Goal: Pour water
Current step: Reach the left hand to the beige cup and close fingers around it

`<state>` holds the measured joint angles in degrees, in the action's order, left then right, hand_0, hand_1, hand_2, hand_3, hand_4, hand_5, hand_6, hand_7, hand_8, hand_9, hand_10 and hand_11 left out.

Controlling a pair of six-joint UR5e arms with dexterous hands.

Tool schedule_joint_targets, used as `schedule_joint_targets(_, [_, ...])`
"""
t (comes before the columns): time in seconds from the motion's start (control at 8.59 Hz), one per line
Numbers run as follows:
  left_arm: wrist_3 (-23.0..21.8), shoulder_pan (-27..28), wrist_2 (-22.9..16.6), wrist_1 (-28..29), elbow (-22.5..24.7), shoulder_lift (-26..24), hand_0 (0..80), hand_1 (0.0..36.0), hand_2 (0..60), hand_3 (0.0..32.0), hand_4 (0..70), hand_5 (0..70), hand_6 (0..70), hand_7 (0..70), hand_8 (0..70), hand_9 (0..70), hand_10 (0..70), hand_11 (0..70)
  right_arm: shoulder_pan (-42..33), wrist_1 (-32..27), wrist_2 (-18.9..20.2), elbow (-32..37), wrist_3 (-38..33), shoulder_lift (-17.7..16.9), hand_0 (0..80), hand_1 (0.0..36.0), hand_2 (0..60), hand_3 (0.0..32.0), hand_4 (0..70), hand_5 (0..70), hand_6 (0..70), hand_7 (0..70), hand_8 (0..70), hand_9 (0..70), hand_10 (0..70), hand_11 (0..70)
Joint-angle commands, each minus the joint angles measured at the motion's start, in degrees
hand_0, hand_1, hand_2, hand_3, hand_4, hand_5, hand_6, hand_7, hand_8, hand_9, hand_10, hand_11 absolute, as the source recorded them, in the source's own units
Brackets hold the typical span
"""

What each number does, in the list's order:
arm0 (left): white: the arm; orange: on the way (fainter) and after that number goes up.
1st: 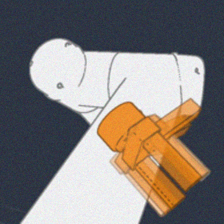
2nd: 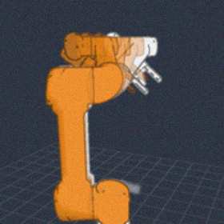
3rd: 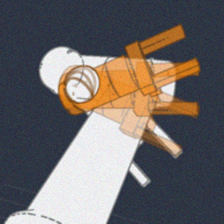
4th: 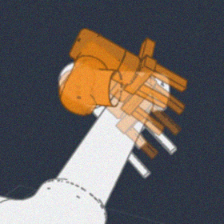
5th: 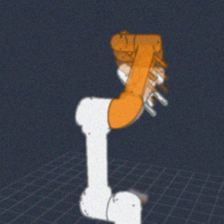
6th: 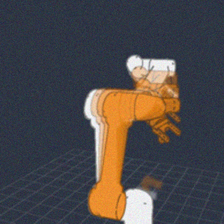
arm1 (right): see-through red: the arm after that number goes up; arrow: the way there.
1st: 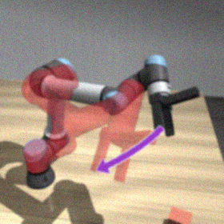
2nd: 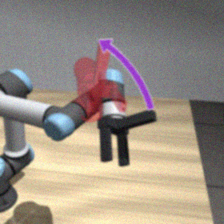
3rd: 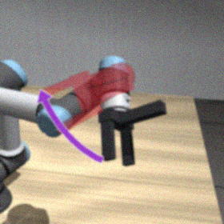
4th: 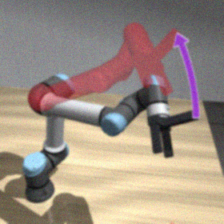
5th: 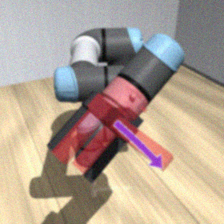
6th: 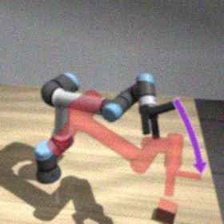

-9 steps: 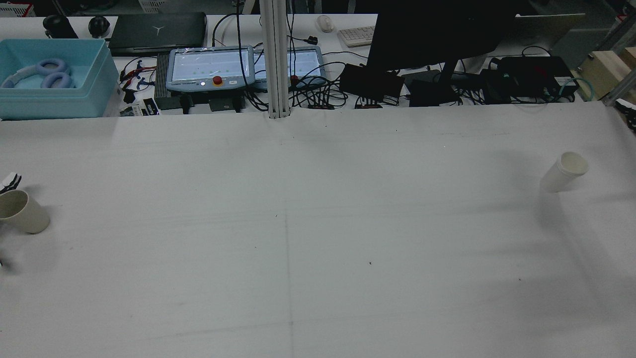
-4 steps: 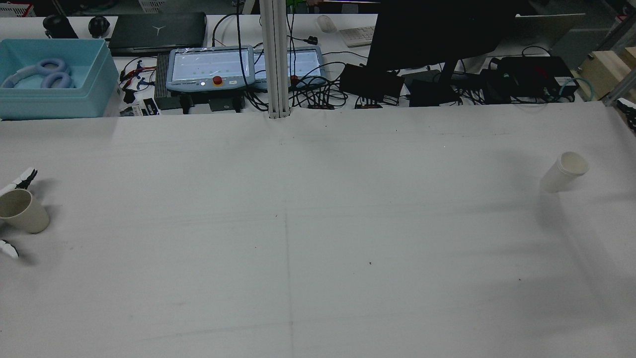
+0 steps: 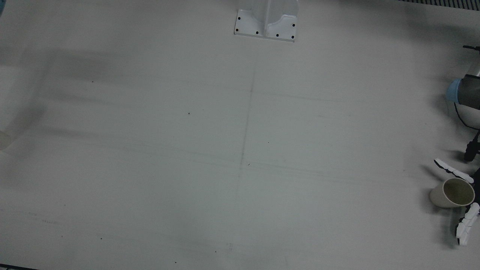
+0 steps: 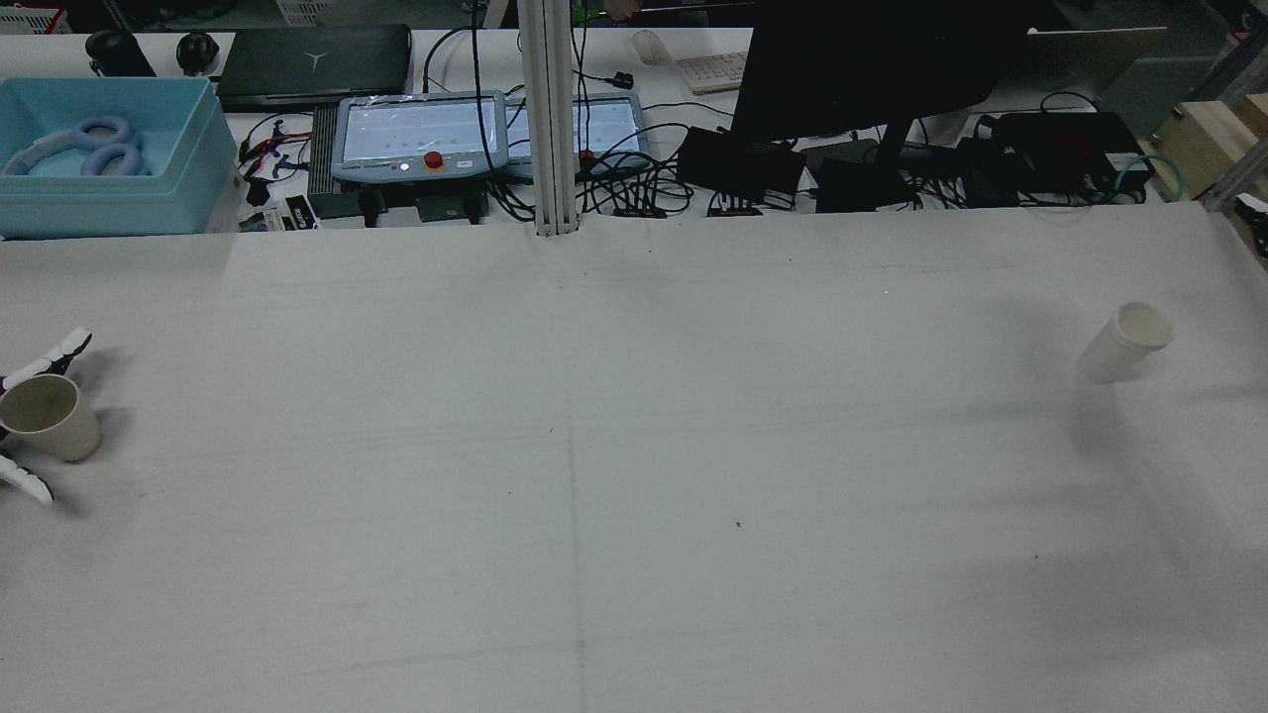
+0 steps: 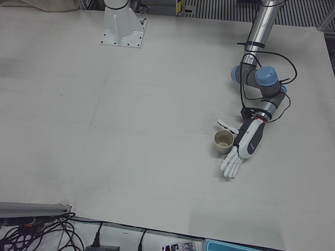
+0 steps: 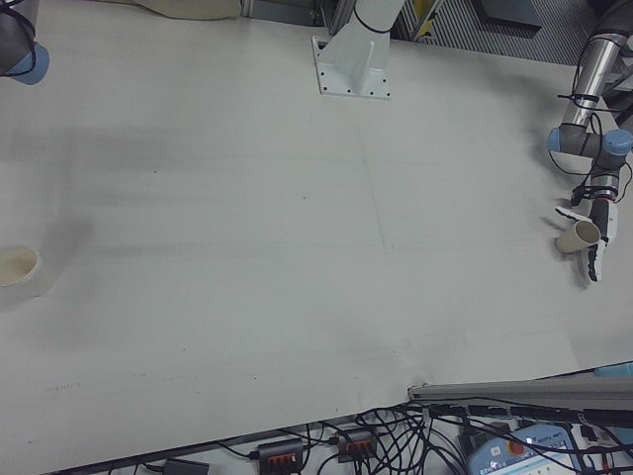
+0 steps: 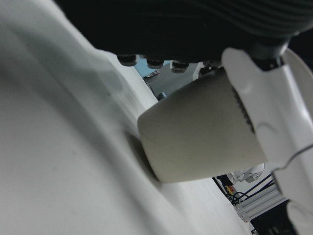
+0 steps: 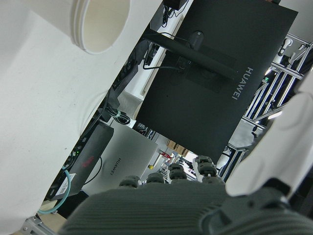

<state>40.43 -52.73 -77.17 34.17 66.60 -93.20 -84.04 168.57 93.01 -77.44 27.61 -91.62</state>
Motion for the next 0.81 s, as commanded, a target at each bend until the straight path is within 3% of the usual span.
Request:
schedule_joint_targets(0.0, [-0.1, 0.0, 0.0, -0.2, -0.1, -0.2, 50.8, 0.0, 0.0, 0.0, 38.8, 48.5, 0.0, 1.6, 0.6, 0.0, 0.0, 0.0, 0.1, 0.0, -0.5, 0.0, 0.0, 0.0, 42.3, 2.5, 0.0, 0.0, 10.2, 3.3, 2.9, 6.1, 0.3, 0.0, 0.0, 0.0])
schedule_joint_targets(0.12, [-0.1, 0.0, 0.0, -0.3, -0.1, -0.2, 50.8, 0.0, 0.0, 0.0, 43.2, 67.4, 0.0, 3.1, 0.7, 0.0, 0.0, 0.1, 0.1, 0.0, -0.5, 0.0, 0.0, 0.0, 42.3, 2.5, 0.0, 0.0, 10.3, 3.0, 2.6, 5.6, 0.2, 0.0, 0.0, 0.0])
schedule_joint_targets(0.35, [-0.4, -0.1, 0.1, -0.8, 0.1, -0.2, 51.2, 1.1, 0.0, 0.0, 49.3, 70.0, 2.1, 7.7, 0.4, 0.1, 2.0, 2.9, -0.1, 0.0, -0.5, 0.0, -0.1, 0.0, 42.9, 2.8, 0.0, 0.0, 9.8, 3.1, 2.2, 5.0, 0.1, 0.0, 0.0, 0.0])
schedule_joint_targets(0.58, [-1.9, 0.0, 0.1, -1.7, 0.5, -0.2, 57.9, 9.1, 0.0, 0.0, 65.4, 70.0, 5.0, 11.4, 3.1, 1.3, 3.2, 5.1, -0.3, 0.0, -0.6, 0.0, -0.1, -0.1, 42.8, 3.0, 0.0, 0.0, 9.5, 3.0, 1.9, 4.7, 0.2, 0.0, 0.0, 0.0])
schedule_joint_targets(0.7, [-2.7, -0.1, 0.2, -1.8, 0.5, -0.2, 60.0, 27.7, 45.6, 0.0, 69.7, 70.0, 6.6, 12.8, 4.7, 3.0, 4.6, 8.0, -0.4, 0.0, -0.7, 0.0, -0.2, -0.1, 42.9, 3.1, 0.0, 0.0, 9.2, 3.1, 1.8, 4.5, 0.3, 0.0, 0.0, 0.0])
